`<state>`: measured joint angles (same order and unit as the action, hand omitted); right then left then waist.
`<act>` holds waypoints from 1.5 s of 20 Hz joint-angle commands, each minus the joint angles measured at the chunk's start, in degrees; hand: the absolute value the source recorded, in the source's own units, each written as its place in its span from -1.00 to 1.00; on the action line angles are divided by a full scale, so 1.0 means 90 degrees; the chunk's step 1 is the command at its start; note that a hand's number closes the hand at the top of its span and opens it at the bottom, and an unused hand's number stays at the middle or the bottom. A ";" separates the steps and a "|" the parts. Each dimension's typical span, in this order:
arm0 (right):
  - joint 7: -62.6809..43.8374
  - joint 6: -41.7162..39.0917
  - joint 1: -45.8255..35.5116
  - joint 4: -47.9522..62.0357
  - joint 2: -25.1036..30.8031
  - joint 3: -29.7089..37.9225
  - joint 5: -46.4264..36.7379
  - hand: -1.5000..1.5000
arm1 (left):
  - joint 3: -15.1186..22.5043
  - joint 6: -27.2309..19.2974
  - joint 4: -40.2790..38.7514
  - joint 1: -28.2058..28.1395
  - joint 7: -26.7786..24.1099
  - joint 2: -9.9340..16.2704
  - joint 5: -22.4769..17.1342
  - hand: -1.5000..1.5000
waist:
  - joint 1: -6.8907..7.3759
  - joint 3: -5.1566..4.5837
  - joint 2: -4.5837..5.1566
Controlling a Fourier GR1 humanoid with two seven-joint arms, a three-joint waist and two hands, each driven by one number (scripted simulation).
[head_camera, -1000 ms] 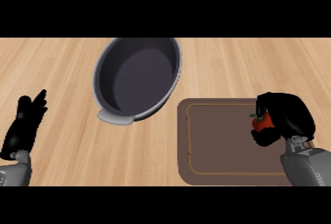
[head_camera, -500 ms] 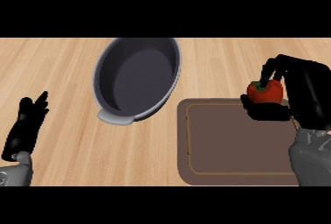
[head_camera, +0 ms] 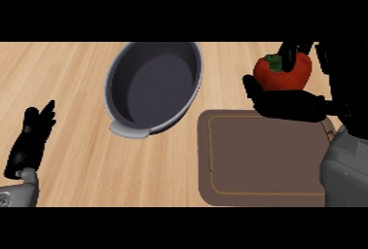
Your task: Pick the bell pepper from the tray and place it in the pot
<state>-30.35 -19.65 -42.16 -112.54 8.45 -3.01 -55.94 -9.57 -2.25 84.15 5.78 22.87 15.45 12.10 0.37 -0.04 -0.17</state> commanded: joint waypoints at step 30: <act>-0.0498 0.3142 -0.3345 0.7366 -0.0939 -0.1453 0.3347 -1.00 | 0.0087 0.0094 0.0097 0.0313 0.0158 -0.0052 0.0163 0.00 | 0.0291 0.0001 0.0072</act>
<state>-37.15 3.45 -71.59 -49.87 0.00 -13.72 -32.41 -8.99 -0.94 83.91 7.71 22.70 15.01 12.94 2.96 -0.06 0.55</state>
